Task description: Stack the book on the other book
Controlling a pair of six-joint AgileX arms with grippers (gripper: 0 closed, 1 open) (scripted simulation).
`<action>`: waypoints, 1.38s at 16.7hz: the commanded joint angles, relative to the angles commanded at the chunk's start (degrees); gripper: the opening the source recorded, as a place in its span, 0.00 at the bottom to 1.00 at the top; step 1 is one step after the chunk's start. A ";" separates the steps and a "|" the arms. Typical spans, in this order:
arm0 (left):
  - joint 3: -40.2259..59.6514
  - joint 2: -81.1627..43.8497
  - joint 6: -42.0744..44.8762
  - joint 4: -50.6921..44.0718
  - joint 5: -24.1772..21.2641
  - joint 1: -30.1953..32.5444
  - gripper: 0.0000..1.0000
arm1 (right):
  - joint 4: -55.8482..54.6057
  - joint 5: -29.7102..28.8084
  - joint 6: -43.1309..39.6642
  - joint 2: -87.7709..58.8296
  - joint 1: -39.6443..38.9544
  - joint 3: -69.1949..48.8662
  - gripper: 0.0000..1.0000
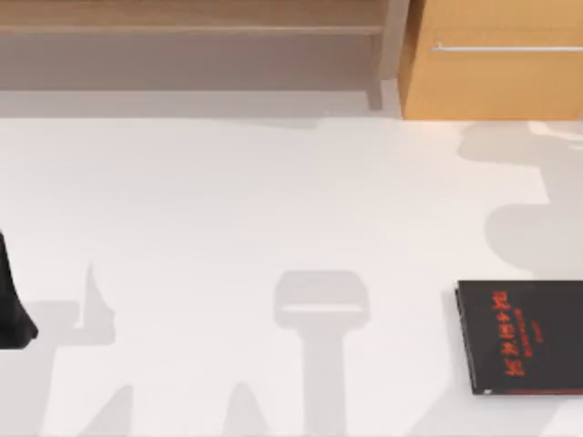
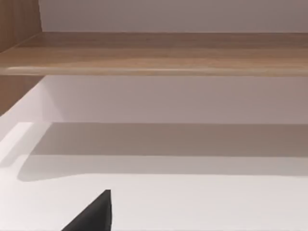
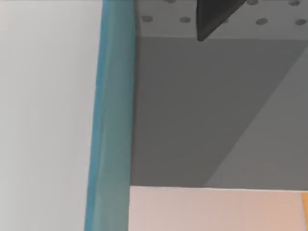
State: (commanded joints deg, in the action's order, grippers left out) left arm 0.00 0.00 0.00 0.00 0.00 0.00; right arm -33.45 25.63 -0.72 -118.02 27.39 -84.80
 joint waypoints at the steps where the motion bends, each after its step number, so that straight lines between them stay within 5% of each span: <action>1: 0.00 0.00 0.00 0.00 0.00 0.00 1.00 | 0.31 -0.16 0.00 -0.63 -0.13 -0.99 1.00; 12: 0.00 0.00 0.00 0.00 0.00 0.00 1.00 | 2.56 -1.20 -0.04 -4.70 -1.15 -7.22 1.00; 23: 0.00 0.00 0.00 0.00 0.00 0.00 1.00 | 2.56 -1.20 -0.04 -4.70 -1.15 -7.22 0.17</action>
State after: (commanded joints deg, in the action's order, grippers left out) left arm 0.00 0.00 0.00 0.00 0.00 0.00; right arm -30.89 24.44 -0.76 -122.72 26.24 -92.03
